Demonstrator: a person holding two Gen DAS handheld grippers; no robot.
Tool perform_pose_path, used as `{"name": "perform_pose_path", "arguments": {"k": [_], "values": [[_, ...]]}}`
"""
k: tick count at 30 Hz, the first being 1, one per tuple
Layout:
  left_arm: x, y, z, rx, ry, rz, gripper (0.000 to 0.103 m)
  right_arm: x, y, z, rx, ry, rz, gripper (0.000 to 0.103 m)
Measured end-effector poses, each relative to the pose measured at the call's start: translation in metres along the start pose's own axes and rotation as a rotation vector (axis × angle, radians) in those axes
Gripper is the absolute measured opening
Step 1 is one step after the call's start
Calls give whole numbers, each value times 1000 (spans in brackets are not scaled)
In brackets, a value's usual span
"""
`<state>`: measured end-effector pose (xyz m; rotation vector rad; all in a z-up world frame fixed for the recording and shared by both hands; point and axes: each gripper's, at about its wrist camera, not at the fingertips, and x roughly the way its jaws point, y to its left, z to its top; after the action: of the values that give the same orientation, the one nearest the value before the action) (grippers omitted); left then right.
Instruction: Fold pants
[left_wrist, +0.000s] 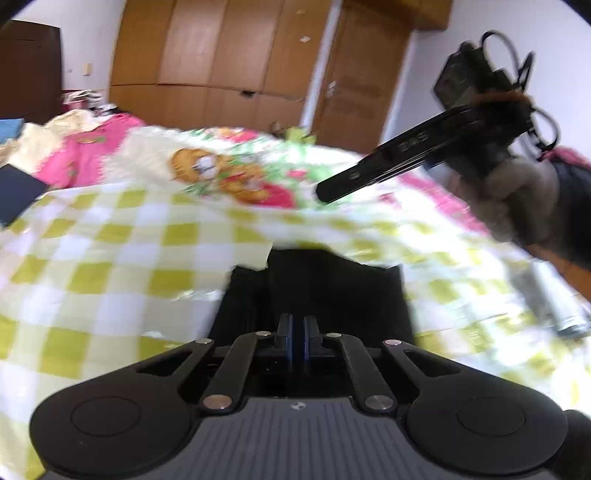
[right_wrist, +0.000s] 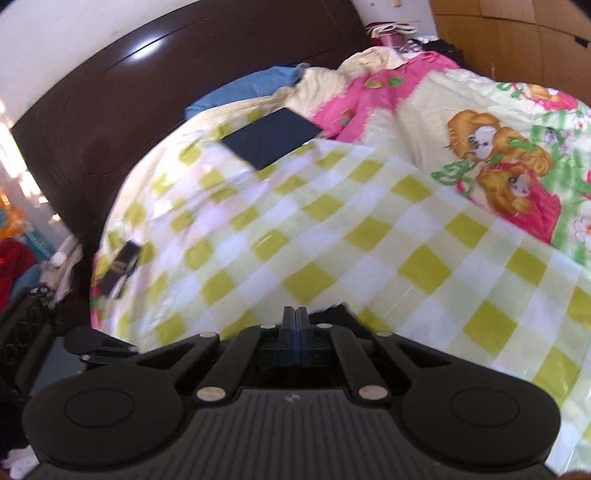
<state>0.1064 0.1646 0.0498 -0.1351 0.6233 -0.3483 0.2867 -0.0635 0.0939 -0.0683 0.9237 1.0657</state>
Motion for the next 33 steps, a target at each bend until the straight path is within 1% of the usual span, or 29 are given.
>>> {"name": "perform_pose_path", "arguments": {"k": [1,2,3,4,5,6,7,8,9,10,11,12,13,14,15,16,17,18,19,20,21,23,24,27,31,33], "values": [[1,5,-3,-16,14,-10,20,8,-5,0,18,26,40,7],[1,9,-6,-27,23,-14,20,15,-8,-3,19,53,57,8],[-1,11,-10,-29,34,-10,20,19,-10,-6,18,69,54,9],[-4,13,-15,-30,43,-15,21,22,-13,-9,20,82,49,13],[-8,15,-18,-38,47,-21,25,24,-17,-12,25,96,47,22],[-12,17,-21,-51,49,-29,30,27,-21,-15,36,112,56,27],[-15,20,-24,-64,53,-37,43,29,-23,-17,49,127,72,34],[-20,22,-27,-84,56,-34,54,33,-24,-19,42,154,87,42],[-22,23,-30,-98,56,-29,56,38,-22,-21,15,188,96,47],[-24,23,-34,-108,61,-31,58,44,-20,-21,-15,217,88,57],[-25,22,-38,-117,68,-28,58,50,-19,-23,-32,237,87,62],[-24,21,-42,-128,74,-21,59,56,-18,-24,-40,256,104,63],[-23,20,-46,-146,80,-23,62,63,-16,-26,-41,267,119,63],[-21,20,-50,-161,88,-31,63,69,-12,-28,-54,269,114,62],[-15,19,-54,-177,99,-35,63,77,-6,-31,-72,282,96,59],[-10,17,-57,-186,109,-24,63,86,-1,-36,-93,303,77,51],[-3,15,-60,-181,121,-4,62,91,3,-42,-106,314,60,40],[4,11,-62,-161,139,29,57,91,5,-47,-91,317,52,34],[8,8,-64,-147,153,43,37,84,6,-50,-60,299,56,26],[10,6,-64,-152,166,25,31,72,5,-50,-27,268,75,18],[7,3,-63,-146,155,30,31,59,6,-52,3,238,99,16],[-3,-6,-58,-104,128,31,26,33,10,-57,17,186,103,15],[-9,-9,-55,-102,114,22,26,24,9,-60,39,167,104,14],[-21,-19,-44,-69,84,7,24,0,10,-68,82,106,82,13],[-36,-33,-25,9,27,-16,23,-42,14,-78,148,-38,69,13],[-38,-38,-13,65,2,-20,23,-55,12,-77,174,-90,49,13]]}}
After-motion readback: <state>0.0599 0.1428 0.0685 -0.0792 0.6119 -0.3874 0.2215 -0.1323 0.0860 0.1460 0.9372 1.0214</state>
